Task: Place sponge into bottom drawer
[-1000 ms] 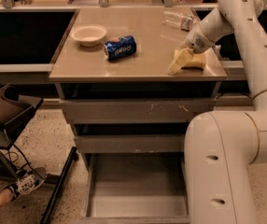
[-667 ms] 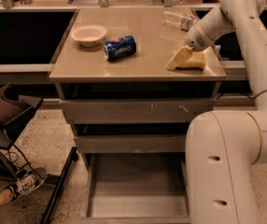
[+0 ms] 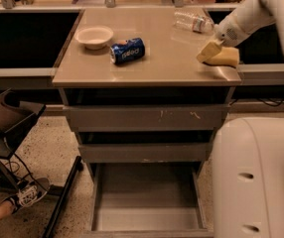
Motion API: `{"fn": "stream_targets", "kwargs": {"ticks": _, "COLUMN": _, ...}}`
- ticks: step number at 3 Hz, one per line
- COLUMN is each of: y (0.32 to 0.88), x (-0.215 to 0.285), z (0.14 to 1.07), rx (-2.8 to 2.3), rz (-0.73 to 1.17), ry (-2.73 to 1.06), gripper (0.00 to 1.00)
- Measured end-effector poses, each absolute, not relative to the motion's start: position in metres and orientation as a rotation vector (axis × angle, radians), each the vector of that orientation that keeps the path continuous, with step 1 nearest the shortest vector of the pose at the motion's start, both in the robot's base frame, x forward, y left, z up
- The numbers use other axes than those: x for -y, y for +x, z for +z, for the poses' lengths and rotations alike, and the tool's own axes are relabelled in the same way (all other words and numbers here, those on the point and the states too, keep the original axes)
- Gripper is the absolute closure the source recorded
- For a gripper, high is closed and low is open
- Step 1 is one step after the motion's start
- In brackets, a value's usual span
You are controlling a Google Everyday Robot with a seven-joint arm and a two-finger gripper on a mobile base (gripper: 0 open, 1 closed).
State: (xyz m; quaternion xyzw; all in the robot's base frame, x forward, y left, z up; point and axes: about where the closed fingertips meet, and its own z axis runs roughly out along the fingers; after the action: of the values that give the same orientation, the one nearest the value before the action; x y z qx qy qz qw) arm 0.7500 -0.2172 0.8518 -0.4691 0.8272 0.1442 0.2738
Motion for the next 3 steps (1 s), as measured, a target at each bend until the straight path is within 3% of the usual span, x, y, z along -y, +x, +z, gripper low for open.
{"fn": "stream_targets", "kwargs": {"ticks": 1, "y": 0.72, "x": 0.246, "z": 0.913, "rx": -2.237, "rz": 0.281, "ry": -1.167, "gripper": 1.0}}
{"fn": "stream_targets", "kwargs": {"ticks": 2, "y": 0.664, "x": 0.243, "z": 0.978, "rx": -2.175, "rz": 0.19, "ry": -1.168, "gripper": 1.0}}
{"fn": "stream_targets", "kwargs": {"ticks": 3, "y": 0.665, "x": 0.242, "z": 0.977, "rx": -2.177, "rz": 0.19, "ry": -1.169, "gripper": 1.0}}
